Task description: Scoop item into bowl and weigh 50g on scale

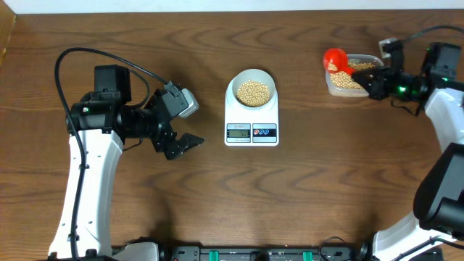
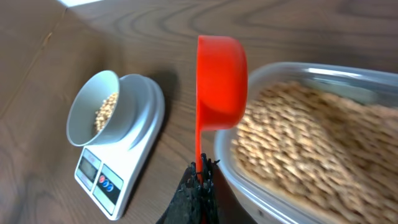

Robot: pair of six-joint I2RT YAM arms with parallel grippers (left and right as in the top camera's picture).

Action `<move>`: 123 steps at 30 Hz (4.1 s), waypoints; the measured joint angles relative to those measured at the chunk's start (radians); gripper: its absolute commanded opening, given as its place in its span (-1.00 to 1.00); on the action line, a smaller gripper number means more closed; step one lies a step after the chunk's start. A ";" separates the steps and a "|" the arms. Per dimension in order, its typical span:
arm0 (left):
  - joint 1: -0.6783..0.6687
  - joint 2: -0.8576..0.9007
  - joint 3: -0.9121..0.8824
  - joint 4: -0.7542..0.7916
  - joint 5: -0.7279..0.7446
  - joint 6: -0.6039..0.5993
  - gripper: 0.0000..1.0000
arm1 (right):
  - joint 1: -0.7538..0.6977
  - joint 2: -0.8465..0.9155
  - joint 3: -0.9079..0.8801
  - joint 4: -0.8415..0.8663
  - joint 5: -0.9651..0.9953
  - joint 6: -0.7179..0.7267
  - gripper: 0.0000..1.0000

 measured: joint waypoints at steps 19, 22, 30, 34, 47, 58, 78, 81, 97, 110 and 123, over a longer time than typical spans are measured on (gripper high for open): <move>0.000 0.000 0.000 0.000 0.000 0.000 0.96 | -0.080 0.000 0.000 -0.044 0.145 -0.273 -0.98; 0.000 0.000 0.000 0.000 0.000 0.000 0.95 | -0.074 0.000 0.000 -0.043 0.183 -0.313 -0.98; 0.000 0.000 0.000 0.000 0.000 0.000 0.96 | -0.021 0.000 0.000 -0.035 0.334 -0.388 -0.98; 0.000 0.000 0.000 0.000 0.000 0.000 0.96 | 0.015 0.000 0.000 -0.027 0.434 -0.431 -0.98; 0.000 0.000 0.000 0.000 0.000 0.000 0.96 | 0.040 -0.143 -0.002 0.002 0.521 -0.500 -0.98; 0.000 0.000 0.000 0.000 0.000 0.000 0.96 | 0.075 -0.161 -0.003 -0.018 0.525 -0.502 -0.98; 0.000 0.000 0.000 0.000 0.000 0.000 0.96 | -0.175 -0.348 -0.005 -0.129 0.191 0.037 -0.98; 0.000 0.000 0.000 0.001 0.000 0.000 0.96 | -0.183 -0.348 -0.006 -0.328 0.164 0.122 -0.98; 0.000 0.000 0.000 0.002 0.000 0.000 0.95 | -0.121 -0.348 -0.472 -0.385 0.006 0.016 -0.97; 0.000 0.000 0.000 0.001 0.000 0.000 0.96 | -0.121 -0.349 -0.659 -0.138 -0.031 0.078 -0.25; 0.000 0.000 0.000 0.001 0.000 0.000 0.96 | -0.121 -0.349 -0.660 -0.036 0.052 0.083 0.98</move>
